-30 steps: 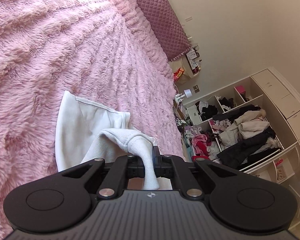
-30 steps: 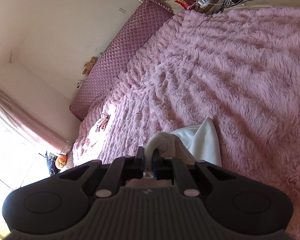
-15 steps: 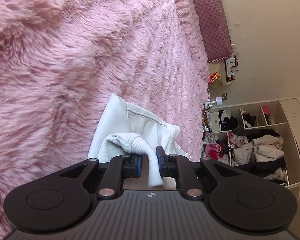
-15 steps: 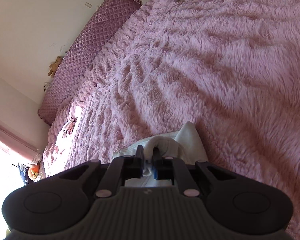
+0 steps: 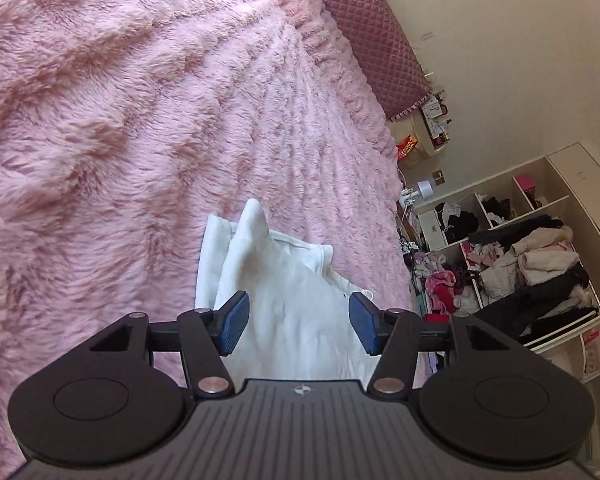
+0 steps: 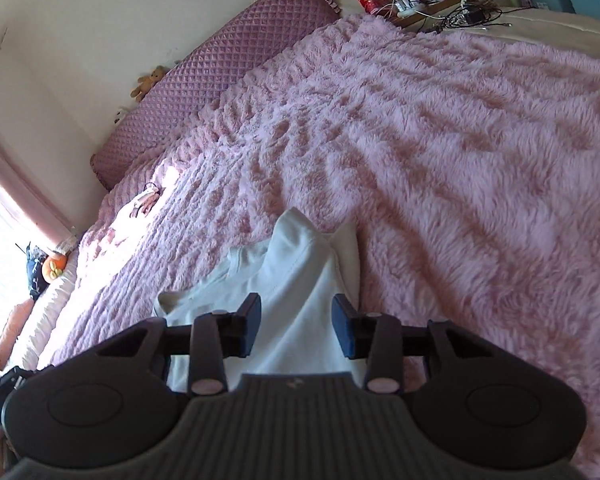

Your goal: Fold small clothes

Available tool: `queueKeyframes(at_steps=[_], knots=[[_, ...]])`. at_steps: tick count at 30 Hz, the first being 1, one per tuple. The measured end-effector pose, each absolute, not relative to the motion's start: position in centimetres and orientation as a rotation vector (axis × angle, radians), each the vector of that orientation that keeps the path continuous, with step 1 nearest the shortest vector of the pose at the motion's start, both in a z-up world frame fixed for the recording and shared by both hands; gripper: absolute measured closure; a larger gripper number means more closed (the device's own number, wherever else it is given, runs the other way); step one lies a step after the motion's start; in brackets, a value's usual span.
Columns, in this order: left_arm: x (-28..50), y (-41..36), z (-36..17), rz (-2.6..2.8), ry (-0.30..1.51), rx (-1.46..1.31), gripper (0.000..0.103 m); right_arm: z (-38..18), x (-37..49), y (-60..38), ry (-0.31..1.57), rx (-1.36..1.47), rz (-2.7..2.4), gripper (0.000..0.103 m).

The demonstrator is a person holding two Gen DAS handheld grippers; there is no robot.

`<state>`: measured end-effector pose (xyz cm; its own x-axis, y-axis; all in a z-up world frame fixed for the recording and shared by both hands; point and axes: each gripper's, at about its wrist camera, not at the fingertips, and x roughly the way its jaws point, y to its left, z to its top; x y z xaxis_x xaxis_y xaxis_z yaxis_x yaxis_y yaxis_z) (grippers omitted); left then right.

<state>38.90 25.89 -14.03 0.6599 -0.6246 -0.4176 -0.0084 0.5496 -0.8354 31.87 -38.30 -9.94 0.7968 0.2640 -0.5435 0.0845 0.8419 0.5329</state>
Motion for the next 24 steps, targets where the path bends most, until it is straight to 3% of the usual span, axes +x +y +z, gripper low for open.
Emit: queueKeyframes(at_steps=[8, 17, 20, 23, 24], knots=[[27.6, 23.5, -14.2, -0.456, 0.778, -0.574, 0.04, -11.2, 23.5, -37.6, 0.719, 0.221, 0.102, 0.062], [26.5, 22.1, -14.7, -0.395, 0.816, -0.447, 0.039, -13.2, 24.3, -36.0, 0.736, 0.191, 0.107, 0.061], [27.0, 21.9, -15.3, -0.376, 0.825, -0.432, 0.038, -13.6, 25.0, -35.5, 0.777, 0.196, 0.117, 0.103], [27.5, 21.7, -15.7, -0.368, 0.823, -0.418, 0.039, -13.8, 25.4, -35.1, 0.792, 0.189, 0.12, 0.103], [27.5, 21.6, -15.8, -0.39, 0.813, -0.425, 0.049, -13.8, 25.5, -35.2, 0.794, 0.195, 0.12, 0.103]])
